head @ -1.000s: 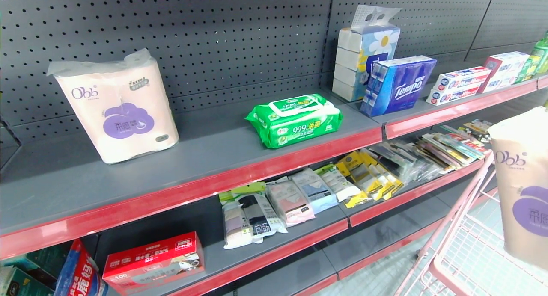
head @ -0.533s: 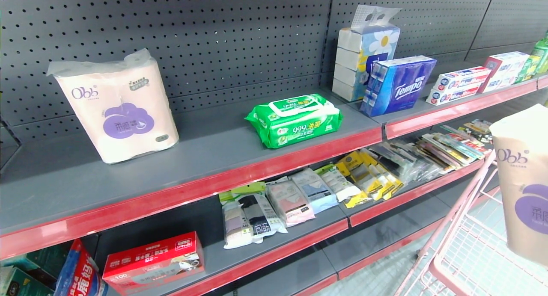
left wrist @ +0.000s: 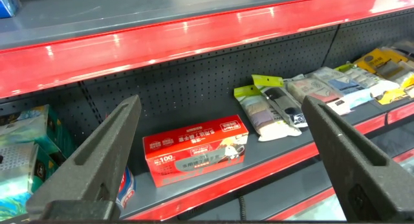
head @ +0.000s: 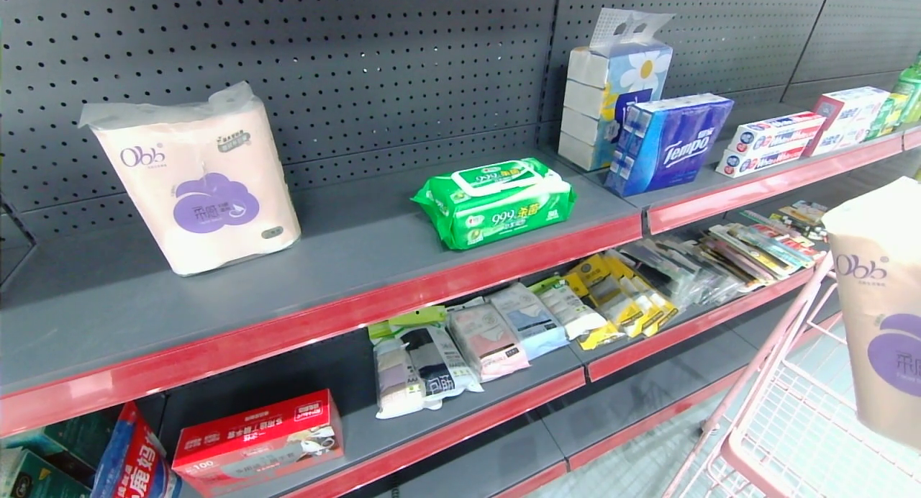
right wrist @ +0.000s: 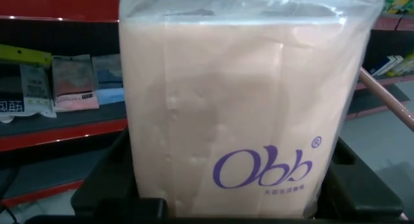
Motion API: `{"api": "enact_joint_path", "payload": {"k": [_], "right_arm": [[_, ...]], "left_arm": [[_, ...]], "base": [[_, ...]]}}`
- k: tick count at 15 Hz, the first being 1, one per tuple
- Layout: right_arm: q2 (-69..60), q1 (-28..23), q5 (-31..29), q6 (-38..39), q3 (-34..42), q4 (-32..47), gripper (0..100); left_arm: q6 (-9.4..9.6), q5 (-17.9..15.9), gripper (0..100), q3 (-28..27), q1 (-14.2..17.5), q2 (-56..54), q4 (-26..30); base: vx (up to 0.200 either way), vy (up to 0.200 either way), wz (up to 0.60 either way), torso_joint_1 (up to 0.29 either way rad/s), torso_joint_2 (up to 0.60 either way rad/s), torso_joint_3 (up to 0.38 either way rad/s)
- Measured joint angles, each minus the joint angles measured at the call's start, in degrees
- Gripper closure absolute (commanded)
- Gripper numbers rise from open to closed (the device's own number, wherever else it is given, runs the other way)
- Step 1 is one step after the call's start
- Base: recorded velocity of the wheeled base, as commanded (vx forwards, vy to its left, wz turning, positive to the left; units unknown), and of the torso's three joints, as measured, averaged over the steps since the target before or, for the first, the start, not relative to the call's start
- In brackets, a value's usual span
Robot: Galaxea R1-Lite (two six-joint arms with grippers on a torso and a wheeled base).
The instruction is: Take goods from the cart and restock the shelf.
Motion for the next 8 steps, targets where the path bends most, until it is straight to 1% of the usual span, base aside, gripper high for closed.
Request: {"api": "enact_joint_path", "payload": {"k": [8], "right_arm": [[0.4,0.0,0.0,-0.6,0.0,0.0,100]], "left_arm": [[0.02,0.0,0,0.0,0.0,0.0,0.0]], "base": [[0.000,0.000,0.00,0.000,0.00,0.000]]}}
